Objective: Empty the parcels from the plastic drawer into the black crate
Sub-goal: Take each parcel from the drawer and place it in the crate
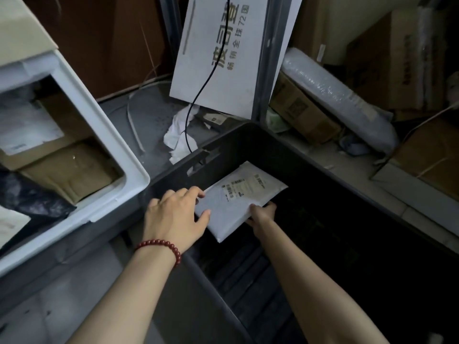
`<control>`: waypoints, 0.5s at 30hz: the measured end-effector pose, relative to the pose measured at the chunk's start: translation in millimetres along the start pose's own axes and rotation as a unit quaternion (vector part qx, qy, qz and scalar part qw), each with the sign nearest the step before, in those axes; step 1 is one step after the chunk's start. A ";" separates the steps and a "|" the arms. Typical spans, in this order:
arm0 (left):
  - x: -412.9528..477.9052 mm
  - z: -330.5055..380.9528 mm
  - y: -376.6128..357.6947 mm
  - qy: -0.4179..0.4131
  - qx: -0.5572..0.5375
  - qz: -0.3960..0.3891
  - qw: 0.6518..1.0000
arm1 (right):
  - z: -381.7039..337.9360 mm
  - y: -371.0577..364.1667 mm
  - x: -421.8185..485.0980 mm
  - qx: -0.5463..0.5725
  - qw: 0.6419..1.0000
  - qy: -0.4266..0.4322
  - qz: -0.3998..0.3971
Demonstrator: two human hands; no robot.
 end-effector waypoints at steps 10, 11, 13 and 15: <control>6.8 2.0 0.8 -0.001 0.005 0.009 1.000 | 7.4 8.2 -0.7 -0.150 0.989 -0.010 -0.001; 6.9 2.3 1.5 0.001 0.005 0.010 1.000 | 4.3 13.9 -4.3 -0.254 0.967 0.000 0.012; 4.9 2.4 1.8 0.000 0.004 0.005 1.000 | -10.8 20.8 -14.8 -0.450 0.889 0.074 0.026; 0.3 2.1 1.1 -0.011 0.019 0.001 1.000 | -24.1 16.2 -27.5 -0.561 0.808 0.180 -0.001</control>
Point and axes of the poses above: each hand's wrist, its own x-axis towards the middle knuckle, its own y-axis out of the back of the hand, z = x × y, the point moved 8 cm from there along x, towards the middle knuckle, and after that the axes turned 11 degrees about y, right-handed, at the moved point
